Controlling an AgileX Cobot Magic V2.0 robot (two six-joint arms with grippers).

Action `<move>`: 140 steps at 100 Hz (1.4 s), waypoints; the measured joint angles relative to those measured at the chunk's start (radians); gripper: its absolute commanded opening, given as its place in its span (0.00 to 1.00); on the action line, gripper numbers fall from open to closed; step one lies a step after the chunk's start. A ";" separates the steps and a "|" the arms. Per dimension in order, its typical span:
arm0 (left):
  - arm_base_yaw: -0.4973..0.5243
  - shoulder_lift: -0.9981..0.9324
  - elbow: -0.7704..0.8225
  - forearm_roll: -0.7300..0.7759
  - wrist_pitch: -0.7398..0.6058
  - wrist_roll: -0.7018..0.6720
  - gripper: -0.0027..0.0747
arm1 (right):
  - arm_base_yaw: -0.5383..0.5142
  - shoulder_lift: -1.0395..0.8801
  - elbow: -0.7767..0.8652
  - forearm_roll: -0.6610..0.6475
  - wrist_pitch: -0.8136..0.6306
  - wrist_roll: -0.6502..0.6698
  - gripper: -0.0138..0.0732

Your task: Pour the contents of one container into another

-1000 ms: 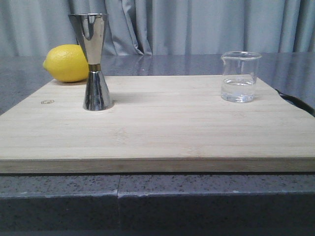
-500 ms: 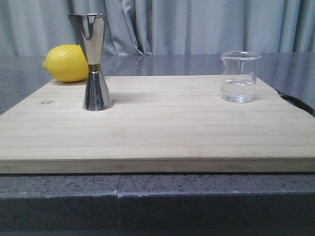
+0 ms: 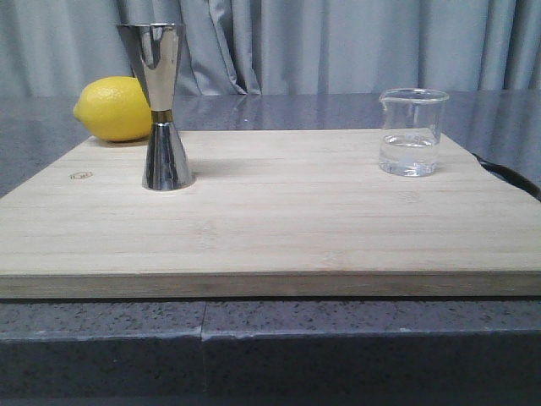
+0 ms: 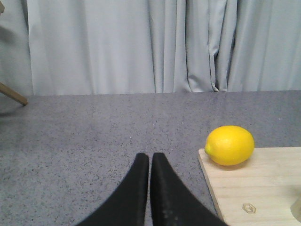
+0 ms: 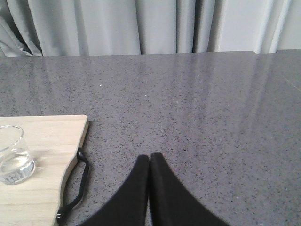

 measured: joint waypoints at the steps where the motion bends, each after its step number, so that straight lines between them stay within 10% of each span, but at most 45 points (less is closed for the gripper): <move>1: 0.000 0.000 0.000 0.000 0.004 0.000 0.10 | 0.000 0.000 0.000 0.000 0.000 0.002 0.26; 15: 0.000 0.000 0.000 -0.002 0.025 0.000 0.48 | 0.000 0.000 0.000 0.000 0.000 0.006 0.61; 29: 0.000 0.000 0.000 -0.002 0.027 0.000 0.77 | 0.000 0.000 0.000 0.000 0.002 0.008 0.73; 99: 0.000 0.000 0.000 -0.018 0.028 0.000 0.59 | 0.000 0.000 0.000 0.000 0.005 0.010 0.72; 140: 0.000 0.002 0.000 -0.037 0.034 0.000 0.76 | 0.000 0.000 0.000 0.002 0.007 0.010 0.80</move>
